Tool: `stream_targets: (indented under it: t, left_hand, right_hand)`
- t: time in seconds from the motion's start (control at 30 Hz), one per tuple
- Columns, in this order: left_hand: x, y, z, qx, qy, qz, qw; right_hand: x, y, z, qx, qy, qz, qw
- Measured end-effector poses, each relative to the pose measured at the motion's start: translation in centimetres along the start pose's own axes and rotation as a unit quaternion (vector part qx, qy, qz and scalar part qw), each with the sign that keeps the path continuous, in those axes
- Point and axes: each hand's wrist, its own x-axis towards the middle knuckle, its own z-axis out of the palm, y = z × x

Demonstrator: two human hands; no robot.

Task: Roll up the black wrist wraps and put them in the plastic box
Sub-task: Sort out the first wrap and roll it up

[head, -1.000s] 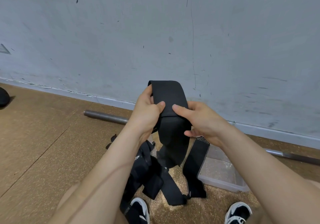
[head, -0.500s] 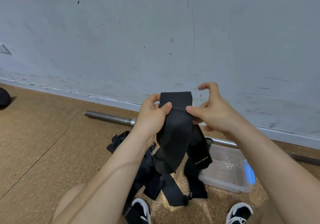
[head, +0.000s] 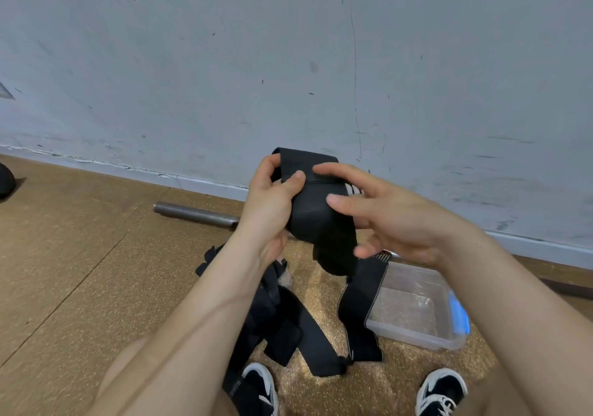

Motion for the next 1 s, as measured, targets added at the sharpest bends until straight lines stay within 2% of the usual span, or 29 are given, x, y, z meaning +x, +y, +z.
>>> stream_targets:
  t: [0.1, 0.2, 0.27, 0.43, 0.5, 0.57, 0.63, 0.67, 0.73, 0.87, 0.93, 1.0]
  left_hand:
    - [-0.3, -0.1, 0.1, 0.002, -0.016, -0.023, 1.0]
    - [0.0, -0.1, -0.2, -0.014, -0.022, -0.066, 0.998]
    - [0.2, 0.0, -0.6, -0.027, -0.04, -0.086, 0.995]
    - [0.3, 0.3, -1.0, 0.007, -0.065, -0.09, 0.994]
    - [0.2, 0.1, -1.2, 0.042, -0.115, -0.093, 0.988]
    - [-0.4, -0.4, -1.4, 0.115, -0.211, -0.124, 0.963]
    - [-0.8, -1.0, -2.1, 0.222, -0.305, -0.157, 0.913]
    - [-0.6, -1.5, -2.8, 0.267, -0.327, -0.168, 0.891]
    - [-0.4, -1.9, -4.2, 0.319, -0.337, -0.191, 0.865]
    - [-0.4, -0.1, -6.0, 0.379, -0.319, -0.21, 0.843]
    - [-0.3, 0.8, -7.2, 0.41, -0.292, -0.202, 0.84]
    - [-0.3, 1.4, -8.3, 0.395, -0.278, -0.183, 0.856]
  right_hand:
    - [1.3, 0.7, 1.1, 0.135, 0.026, -0.011, 0.99]
    - [1.8, 0.9, 1.3, 0.206, 0.034, -0.006, 0.978]
    - [1.8, 0.8, 1.1, 0.218, 0.037, -0.011, 0.975]
    - [1.8, 1.0, 1.2, 0.154, 0.025, -0.026, 0.987]
    - [1.7, 0.6, 0.8, 0.179, 0.035, -0.044, 0.982]
    - [1.6, -0.2, -0.1, 0.21, 0.073, -0.066, 0.973]
    - [1.3, -0.7, -1.2, 0.235, 0.11, -0.091, 0.962]
    - [1.1, -0.8, -1.7, 0.244, 0.122, -0.103, 0.957]
    - [1.0, -0.8, -2.5, 0.249, 0.147, -0.115, 0.95]
    - [1.8, 0.2, -3.3, 0.26, 0.209, -0.122, 0.935]
    - [2.3, 0.6, -3.5, 0.267, 0.245, -0.138, 0.922]
    - [2.8, 1.0, -3.7, 0.215, 0.286, -0.149, 0.922]
